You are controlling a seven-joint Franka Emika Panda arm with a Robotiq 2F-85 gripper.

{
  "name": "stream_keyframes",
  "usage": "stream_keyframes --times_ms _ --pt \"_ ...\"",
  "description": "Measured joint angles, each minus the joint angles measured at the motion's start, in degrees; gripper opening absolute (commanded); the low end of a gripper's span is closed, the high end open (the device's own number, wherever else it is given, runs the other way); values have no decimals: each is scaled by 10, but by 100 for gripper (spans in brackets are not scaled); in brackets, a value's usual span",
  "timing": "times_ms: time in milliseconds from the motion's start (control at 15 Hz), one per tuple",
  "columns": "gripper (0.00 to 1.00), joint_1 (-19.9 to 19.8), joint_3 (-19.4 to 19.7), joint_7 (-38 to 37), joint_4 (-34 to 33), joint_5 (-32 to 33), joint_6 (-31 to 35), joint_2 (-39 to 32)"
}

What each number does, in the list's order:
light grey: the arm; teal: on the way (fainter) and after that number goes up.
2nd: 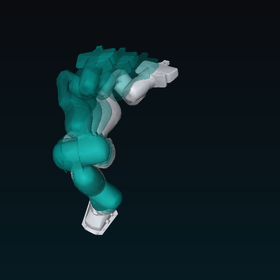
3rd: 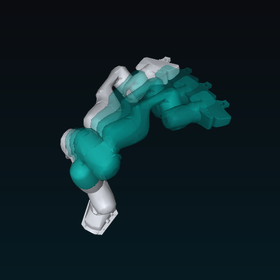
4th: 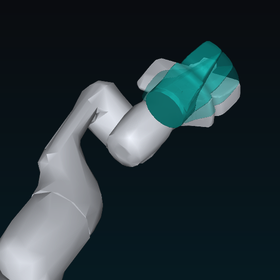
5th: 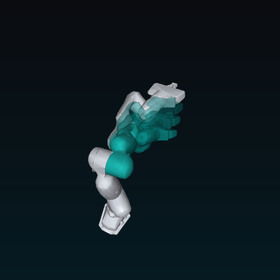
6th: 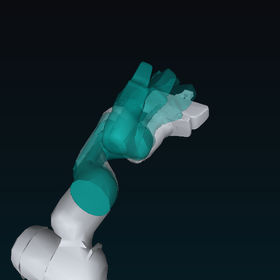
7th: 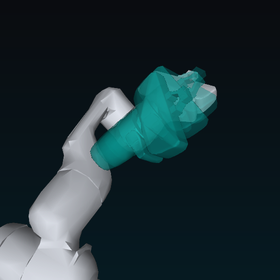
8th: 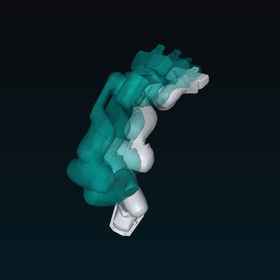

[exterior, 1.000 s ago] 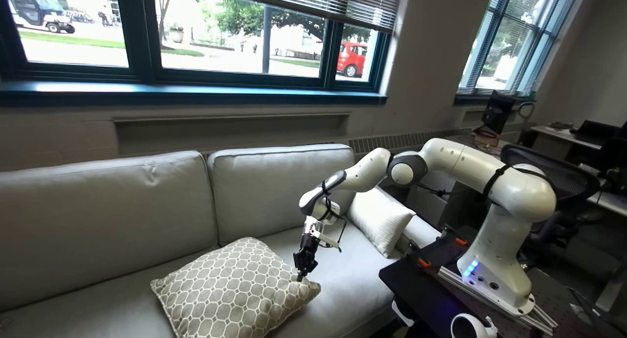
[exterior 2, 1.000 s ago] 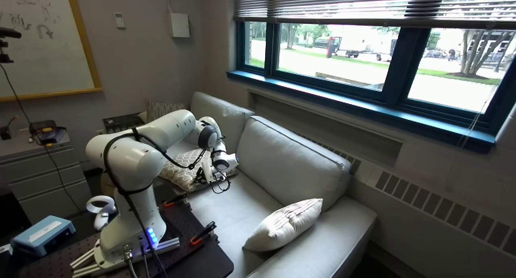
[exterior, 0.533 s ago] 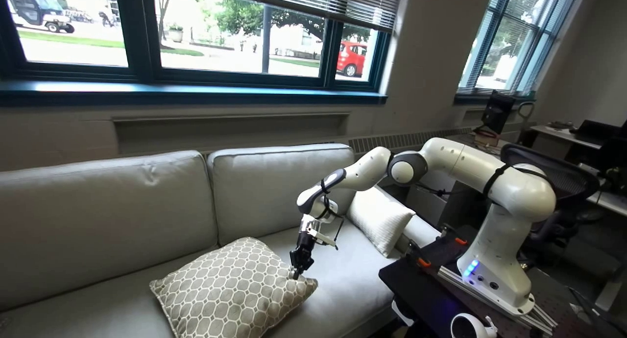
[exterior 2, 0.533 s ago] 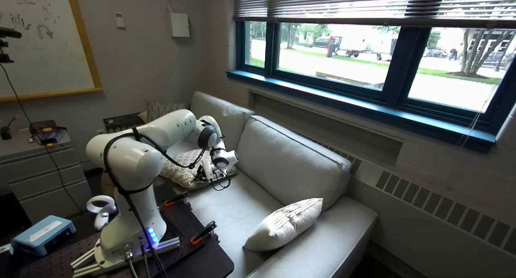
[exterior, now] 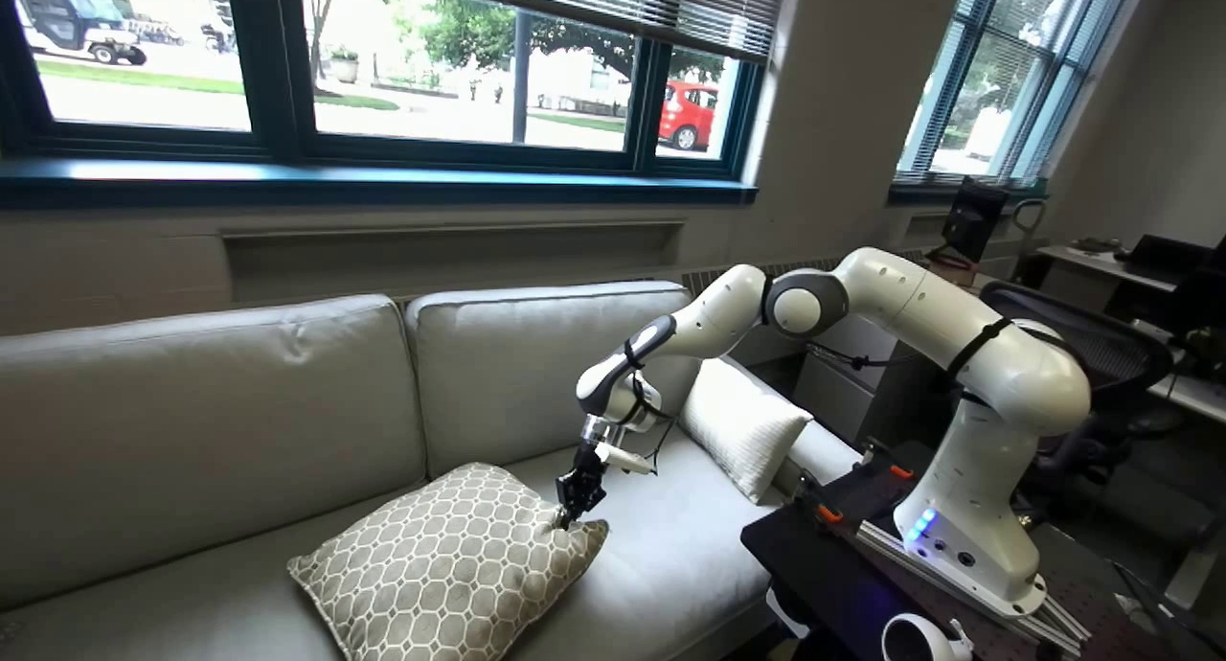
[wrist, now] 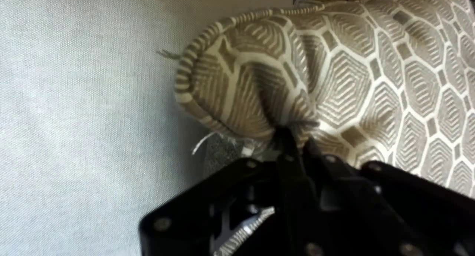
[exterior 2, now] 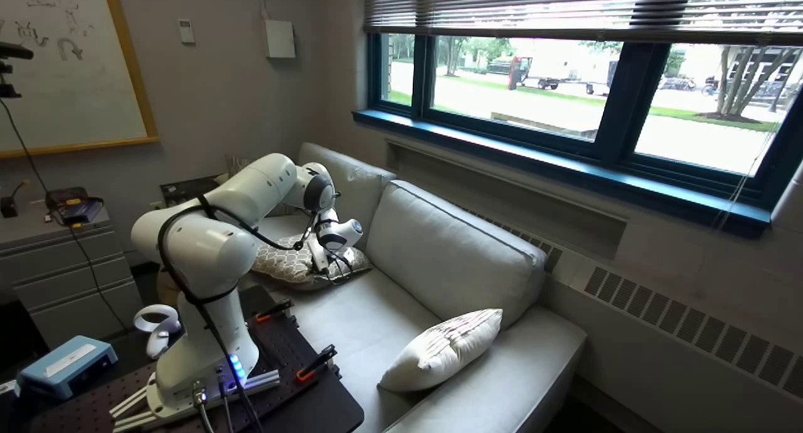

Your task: Put the pillows upright against the armrest

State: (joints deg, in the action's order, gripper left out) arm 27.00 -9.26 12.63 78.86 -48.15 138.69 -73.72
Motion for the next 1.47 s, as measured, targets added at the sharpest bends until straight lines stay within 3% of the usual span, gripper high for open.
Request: stream_keyframes --times_ms 267,467,733,867,933,1267,1467 --pt "4 31 -9 7 130 -68 161 80" --pt "4 44 -44 42 219 -137 303 132" --pt "4 11 -157 131 295 -263 520 183" --pt "4 -29 -228 130 310 -280 620 200" --pt "4 -33 -232 103 319 -279 619 218" --pt "3 -5 -152 -61 379 -269 598 344" --pt "3 24 -86 -134 427 -271 597 416"
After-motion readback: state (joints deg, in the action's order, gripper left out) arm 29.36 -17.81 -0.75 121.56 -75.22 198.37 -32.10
